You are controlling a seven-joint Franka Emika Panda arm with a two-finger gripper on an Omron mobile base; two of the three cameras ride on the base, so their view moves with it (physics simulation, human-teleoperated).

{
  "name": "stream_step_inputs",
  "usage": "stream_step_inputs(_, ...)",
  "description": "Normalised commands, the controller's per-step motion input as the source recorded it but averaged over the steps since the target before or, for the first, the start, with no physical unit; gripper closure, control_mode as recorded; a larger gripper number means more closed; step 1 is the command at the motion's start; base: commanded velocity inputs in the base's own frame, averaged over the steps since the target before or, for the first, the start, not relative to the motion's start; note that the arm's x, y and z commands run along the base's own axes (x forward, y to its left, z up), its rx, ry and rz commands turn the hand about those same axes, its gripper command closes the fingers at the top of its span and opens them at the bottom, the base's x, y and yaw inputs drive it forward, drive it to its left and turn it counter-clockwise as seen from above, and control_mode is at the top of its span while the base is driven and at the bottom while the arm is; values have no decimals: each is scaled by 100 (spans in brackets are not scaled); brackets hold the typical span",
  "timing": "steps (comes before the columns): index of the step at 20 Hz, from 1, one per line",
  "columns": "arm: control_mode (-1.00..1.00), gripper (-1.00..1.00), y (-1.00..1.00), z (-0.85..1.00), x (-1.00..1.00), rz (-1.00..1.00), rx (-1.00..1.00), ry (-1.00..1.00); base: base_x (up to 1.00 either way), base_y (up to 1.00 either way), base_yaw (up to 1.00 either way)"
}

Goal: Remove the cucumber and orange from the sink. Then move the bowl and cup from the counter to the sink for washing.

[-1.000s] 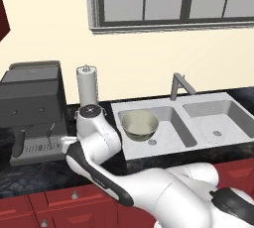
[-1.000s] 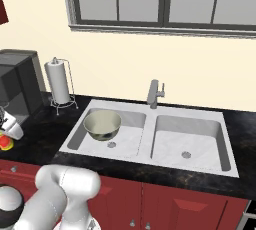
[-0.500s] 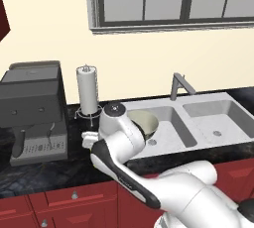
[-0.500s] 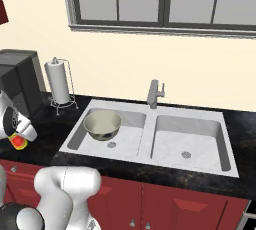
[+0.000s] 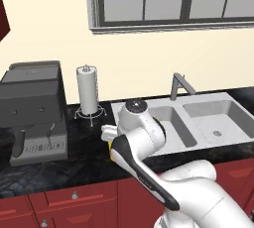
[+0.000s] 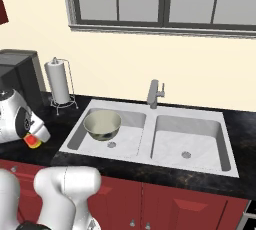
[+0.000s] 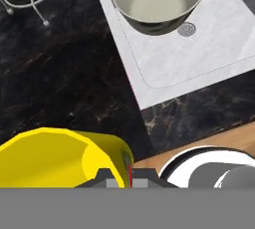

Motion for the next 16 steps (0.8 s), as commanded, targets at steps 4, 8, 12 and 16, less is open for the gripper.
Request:
stream_step_inputs(4, -100, 100, -56, 17, 5, -9, 0, -1, 0, 0, 0)
stream_step_inputs(8, -100, 100, -56, 17, 7, -11, 0, 0, 0, 0, 0)
stream_step_inputs(12, -100, 100, -54, 16, 9, -13, 0, -1, 0, 0, 0)
stream_step_inputs(16, -100, 100, -54, 15, 9, -16, 0, 0, 0, 0, 0)
